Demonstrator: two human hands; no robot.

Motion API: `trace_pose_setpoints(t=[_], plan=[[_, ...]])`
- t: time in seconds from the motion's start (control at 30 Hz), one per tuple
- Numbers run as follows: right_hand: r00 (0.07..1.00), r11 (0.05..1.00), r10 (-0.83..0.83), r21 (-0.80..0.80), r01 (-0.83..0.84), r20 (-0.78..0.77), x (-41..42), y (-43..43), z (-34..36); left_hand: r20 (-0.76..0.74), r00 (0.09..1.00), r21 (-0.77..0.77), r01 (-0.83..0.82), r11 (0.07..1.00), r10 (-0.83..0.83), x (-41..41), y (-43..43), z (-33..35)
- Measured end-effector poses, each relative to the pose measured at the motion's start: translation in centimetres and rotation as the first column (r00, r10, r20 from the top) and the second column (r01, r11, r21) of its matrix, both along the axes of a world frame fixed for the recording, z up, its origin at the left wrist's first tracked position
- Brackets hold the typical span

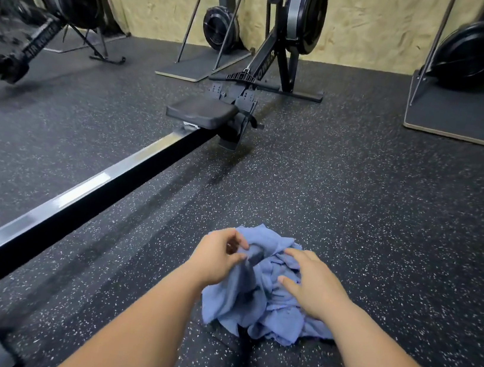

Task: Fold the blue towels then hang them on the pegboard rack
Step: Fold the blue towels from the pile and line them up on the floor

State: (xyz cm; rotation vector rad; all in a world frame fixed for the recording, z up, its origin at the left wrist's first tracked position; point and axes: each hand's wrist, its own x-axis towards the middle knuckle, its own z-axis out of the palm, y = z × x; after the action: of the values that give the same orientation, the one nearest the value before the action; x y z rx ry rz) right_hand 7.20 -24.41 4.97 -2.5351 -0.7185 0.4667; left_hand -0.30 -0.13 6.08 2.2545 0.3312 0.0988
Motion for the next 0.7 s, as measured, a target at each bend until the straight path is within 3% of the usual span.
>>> trace_pose_setpoints(t=[0.23,0.4,0.5,0.6,0.7], plan=[[0.99,0.927,-0.125,0.348,0.139,-0.061,-4.0,-2.2,6.1,0.236,0.955,-0.236,0.233,0.943,-0.177,-3.2,-6.1,6.9],[0.952,0.783,-0.145,0.556,0.277,-0.27,-6.8,-6.1,10.1,0.333,0.923,-0.312,0.302,0.901,-0.194,-4.1,-10.5,10.4],[0.953,0.755,-0.214,0.583,0.3,-0.214,-8.3,-10.0,11.6,0.356,0.914,-0.384,0.334,0.861,-0.196,-4.1,-13.1,12.1],[0.907,0.662,-0.391,0.638,0.394,-0.155,-9.4,-13.9,13.2,0.327,0.916,-0.424,0.363,0.83,-0.233,-3.6,-15.8,13.0],[0.864,0.658,-0.501,0.63,0.412,-0.042,-11.0,-17.3,14.8,0.306,0.892,-0.454,0.443,0.773,-0.332,-3.5,-19.3,13.9]])
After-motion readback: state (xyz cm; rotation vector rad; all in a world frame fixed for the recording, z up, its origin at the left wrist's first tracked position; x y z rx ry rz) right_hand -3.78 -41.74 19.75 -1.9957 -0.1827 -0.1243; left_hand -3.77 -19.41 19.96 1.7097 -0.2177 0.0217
